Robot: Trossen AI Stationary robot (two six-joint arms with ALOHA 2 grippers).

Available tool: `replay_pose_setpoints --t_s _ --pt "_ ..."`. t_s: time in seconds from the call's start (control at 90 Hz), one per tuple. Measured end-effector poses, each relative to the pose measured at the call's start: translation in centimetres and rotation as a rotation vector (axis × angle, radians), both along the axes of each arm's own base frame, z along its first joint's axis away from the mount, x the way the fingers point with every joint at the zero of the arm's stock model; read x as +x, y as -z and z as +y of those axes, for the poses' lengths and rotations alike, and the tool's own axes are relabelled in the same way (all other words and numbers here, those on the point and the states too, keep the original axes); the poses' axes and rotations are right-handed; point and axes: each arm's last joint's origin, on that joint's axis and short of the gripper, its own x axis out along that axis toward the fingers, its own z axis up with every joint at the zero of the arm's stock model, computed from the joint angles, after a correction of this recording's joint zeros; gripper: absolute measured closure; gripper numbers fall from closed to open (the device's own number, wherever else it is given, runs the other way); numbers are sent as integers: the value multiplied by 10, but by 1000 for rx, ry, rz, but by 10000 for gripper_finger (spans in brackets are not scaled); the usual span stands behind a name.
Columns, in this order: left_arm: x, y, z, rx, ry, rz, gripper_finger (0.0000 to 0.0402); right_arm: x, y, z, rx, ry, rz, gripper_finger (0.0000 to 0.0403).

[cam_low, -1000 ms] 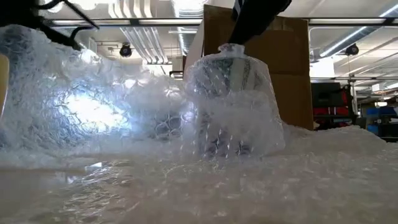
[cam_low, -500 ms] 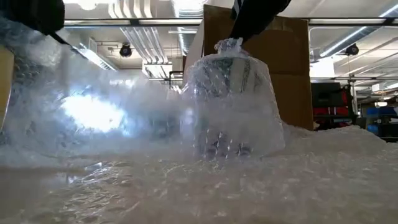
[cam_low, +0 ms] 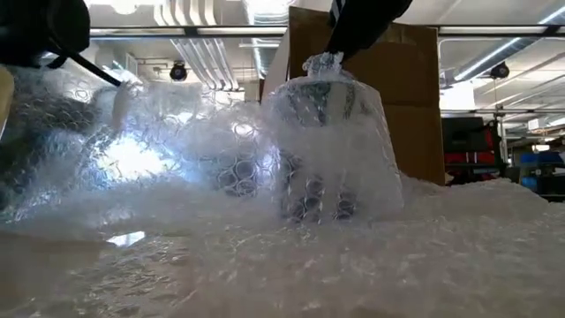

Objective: Wrap mug
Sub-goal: Wrap the white cup in bubble wrap

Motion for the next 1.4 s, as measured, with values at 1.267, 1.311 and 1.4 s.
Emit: replay_pose_setpoints --t_s 1.267,1.311,1.4 --pt "170 -99 -14 169 196 -927 402 -28 -52 -3 28 43 42 389" --pt "175 -91 -14 163 202 -905 402 -27 -53 -1 34 34 21 389" --pt "183 -81 -15 157 211 -878 402 -22 -45 2 43 23 0 389"
